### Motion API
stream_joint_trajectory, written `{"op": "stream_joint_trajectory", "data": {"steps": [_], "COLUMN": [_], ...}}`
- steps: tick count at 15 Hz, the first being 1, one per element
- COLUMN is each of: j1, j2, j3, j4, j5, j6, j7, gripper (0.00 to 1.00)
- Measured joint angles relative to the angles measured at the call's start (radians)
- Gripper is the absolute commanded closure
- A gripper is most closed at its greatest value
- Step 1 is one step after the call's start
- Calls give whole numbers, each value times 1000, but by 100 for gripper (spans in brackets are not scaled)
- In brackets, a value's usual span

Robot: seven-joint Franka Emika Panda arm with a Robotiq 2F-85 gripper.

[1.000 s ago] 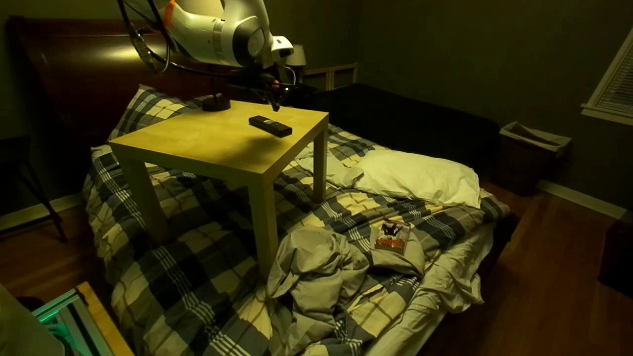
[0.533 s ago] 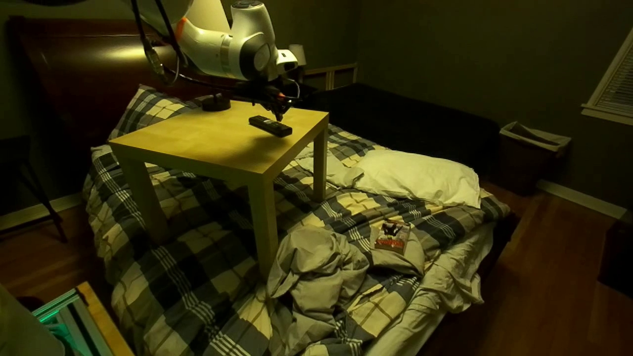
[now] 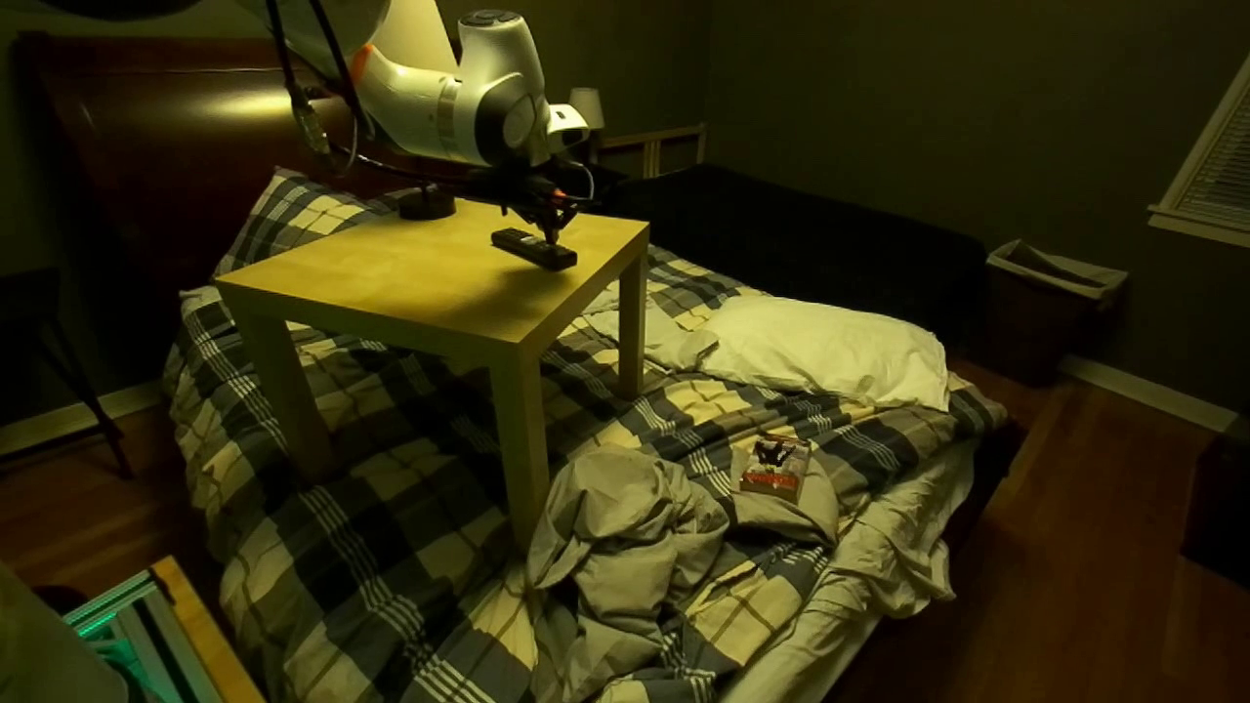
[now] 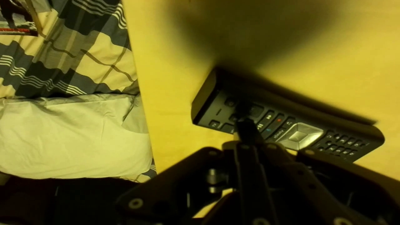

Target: Press a button on the remote controller

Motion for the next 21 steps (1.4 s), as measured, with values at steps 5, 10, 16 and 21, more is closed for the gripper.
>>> {"op": "stream_joint_trajectory", "data": {"steps": [5, 10, 16, 21], "j1": [10, 26, 40, 53], "j2": [5, 12, 14, 14], "j3": [-17, -36, -45, -62], "j4": [0, 0, 0, 0], "j5": [-8, -27, -35, -56], "j6": [17, 17, 17, 24], "j7": [2, 5, 16, 49], "gripper": [100, 100, 100, 100]}}
